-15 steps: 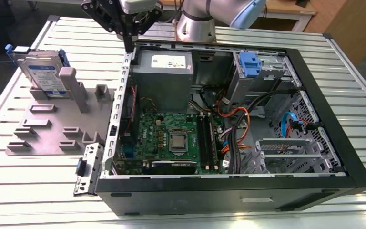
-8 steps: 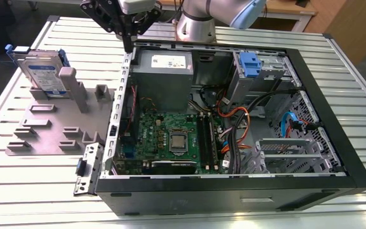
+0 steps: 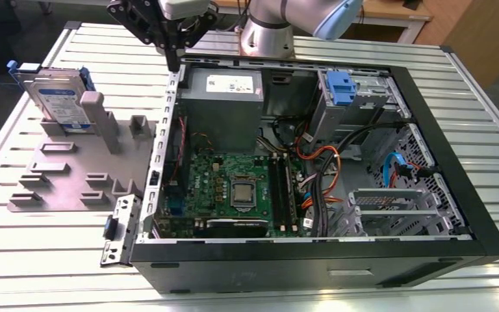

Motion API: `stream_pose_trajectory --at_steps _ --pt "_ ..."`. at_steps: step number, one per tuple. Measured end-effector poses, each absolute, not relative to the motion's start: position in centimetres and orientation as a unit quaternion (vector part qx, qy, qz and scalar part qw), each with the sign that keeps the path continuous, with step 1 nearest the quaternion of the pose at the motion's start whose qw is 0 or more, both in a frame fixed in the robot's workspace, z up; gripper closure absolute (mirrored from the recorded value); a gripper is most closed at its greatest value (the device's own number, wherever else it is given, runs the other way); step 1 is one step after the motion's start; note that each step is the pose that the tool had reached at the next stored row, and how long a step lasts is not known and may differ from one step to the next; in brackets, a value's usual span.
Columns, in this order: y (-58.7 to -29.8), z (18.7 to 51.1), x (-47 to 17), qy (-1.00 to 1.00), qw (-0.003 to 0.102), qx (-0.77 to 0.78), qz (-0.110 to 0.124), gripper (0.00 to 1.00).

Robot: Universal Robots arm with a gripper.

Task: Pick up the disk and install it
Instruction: 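Reach for the disk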

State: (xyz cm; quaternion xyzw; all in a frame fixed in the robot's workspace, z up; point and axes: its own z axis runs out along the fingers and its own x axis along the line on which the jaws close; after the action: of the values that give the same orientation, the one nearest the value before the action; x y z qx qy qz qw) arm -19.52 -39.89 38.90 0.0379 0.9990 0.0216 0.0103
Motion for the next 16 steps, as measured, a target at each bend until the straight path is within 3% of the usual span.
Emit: stream_pose_trajectory --at_steps 16 --pt "-39.89 38.7 -20.29 0.999 0.01 0.038 0.022 0.89"
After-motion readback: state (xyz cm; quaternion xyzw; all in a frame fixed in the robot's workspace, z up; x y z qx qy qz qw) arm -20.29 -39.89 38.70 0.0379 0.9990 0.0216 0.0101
